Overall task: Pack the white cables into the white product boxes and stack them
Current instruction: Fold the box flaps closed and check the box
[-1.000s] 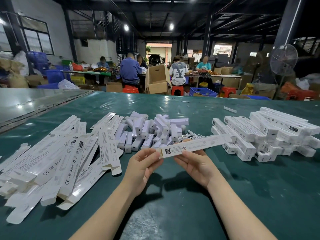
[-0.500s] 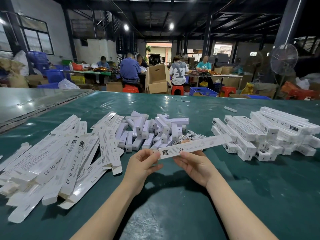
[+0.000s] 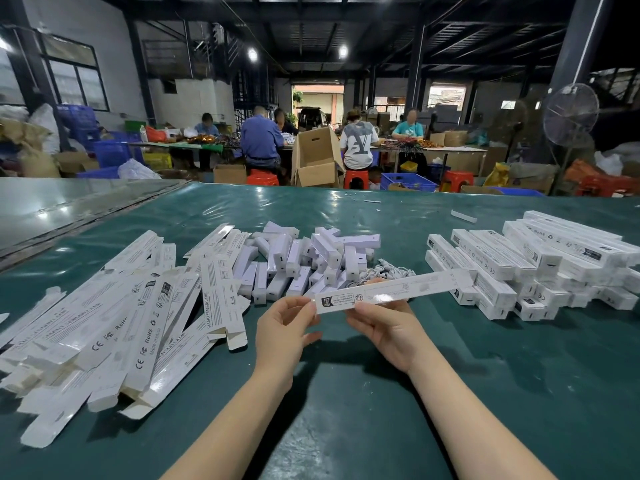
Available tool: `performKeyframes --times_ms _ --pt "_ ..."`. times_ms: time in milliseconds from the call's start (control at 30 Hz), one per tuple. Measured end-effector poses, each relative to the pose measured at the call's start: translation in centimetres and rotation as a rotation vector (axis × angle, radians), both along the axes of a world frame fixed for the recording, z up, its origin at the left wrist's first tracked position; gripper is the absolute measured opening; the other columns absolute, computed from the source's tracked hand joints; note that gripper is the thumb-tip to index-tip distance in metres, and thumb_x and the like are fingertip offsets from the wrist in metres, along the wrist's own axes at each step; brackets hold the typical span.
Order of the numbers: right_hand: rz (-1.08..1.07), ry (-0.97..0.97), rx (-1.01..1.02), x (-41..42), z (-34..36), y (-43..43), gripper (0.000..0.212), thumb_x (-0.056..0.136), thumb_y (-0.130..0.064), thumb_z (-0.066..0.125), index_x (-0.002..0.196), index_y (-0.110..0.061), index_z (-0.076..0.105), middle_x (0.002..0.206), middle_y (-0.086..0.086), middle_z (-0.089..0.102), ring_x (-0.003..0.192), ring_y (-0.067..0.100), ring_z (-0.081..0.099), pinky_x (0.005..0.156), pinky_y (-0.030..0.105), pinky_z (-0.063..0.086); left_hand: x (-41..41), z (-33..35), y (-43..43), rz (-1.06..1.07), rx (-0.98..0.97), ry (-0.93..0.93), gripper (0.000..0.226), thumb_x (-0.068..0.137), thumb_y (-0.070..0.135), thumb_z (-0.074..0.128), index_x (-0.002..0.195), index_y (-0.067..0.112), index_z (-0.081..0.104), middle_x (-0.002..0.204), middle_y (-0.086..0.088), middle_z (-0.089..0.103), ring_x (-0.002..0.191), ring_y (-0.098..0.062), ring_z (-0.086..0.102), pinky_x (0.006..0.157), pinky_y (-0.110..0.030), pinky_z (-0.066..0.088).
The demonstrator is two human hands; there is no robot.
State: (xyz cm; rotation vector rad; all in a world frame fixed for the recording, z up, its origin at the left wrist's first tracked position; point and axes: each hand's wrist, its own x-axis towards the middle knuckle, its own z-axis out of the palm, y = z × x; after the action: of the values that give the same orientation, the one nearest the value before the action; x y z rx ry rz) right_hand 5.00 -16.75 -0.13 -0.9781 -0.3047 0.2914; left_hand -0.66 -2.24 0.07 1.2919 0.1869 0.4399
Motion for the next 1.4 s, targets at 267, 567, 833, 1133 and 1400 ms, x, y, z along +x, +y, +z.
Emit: performKeyframes --times_ms 267,567,833,1133,1400 --pt "-0.105 0.104 0.324 0.4 0.3 -0.9 0.029 0.072 0.005 0.053 0.065 -0.015 0.073 0.072 0.006 0.073 0.064 0.016 0.070 0.056 0.022 0.056 -1.4 1.0 -3.3 -0.458 0.126 -0.053 0.063 0.066 0.018 0.061 0.112 0.056 0.039 0.125 0.018 0.042 0.116 -0.004 0.045 0.081 -0.023 0.047" --pt "-0.044 0.178 0.253 -0.1 0.5 -0.3 0.035 0.064 -0.001 0.058 0.099 -0.001 0.059 0.079 0.009 0.073 0.069 0.018 0.071 0.051 0.019 0.054 -1.8 0.9 -2.8 -0.474 0.383 -0.078 0.091 0.060 0.021 0.058 0.121 0.063 0.004 0.137 0.004 0.031 0.110 -0.007 0.053 0.094 -0.025 0.044" --pt "0.013 0.154 0.237 -0.2 0.5 -0.5 0.032 0.066 -0.002 0.055 0.097 -0.001 0.058 0.078 0.010 0.073 0.067 0.018 0.071 0.055 0.021 0.055 -1.6 1.0 -2.6 -0.409 0.294 -0.134 0.079 0.056 0.006 0.050 0.123 0.045 0.034 0.126 -0.006 0.044 0.095 -0.015 0.058 0.069 -0.024 0.050" --pt "0.035 0.173 0.223 -0.1 0.4 -0.2 0.038 0.065 -0.005 0.058 0.103 0.001 0.059 0.081 0.011 0.073 0.070 0.019 0.071 0.058 0.021 0.056 -1.4 0.3 -3.4 -0.408 0.390 -0.139 0.091 0.061 0.017 0.057 0.121 0.061 0.004 0.137 0.007 0.035 0.111 -0.014 0.056 0.092 -0.022 0.045" --pt "-0.011 0.128 0.036 0.2 0.2 0.1 0.027 0.077 0.016 0.045 0.098 0.001 0.054 0.070 0.012 0.071 0.062 0.021 0.070 0.053 0.027 0.055 -0.9 -0.9 -3.1 0.062 0.651 -0.093 0.037 0.083 0.013 0.062 0.114 0.024 0.046 0.116 0.008 0.052 0.103 -0.010 0.057 0.084 -0.022 0.046"
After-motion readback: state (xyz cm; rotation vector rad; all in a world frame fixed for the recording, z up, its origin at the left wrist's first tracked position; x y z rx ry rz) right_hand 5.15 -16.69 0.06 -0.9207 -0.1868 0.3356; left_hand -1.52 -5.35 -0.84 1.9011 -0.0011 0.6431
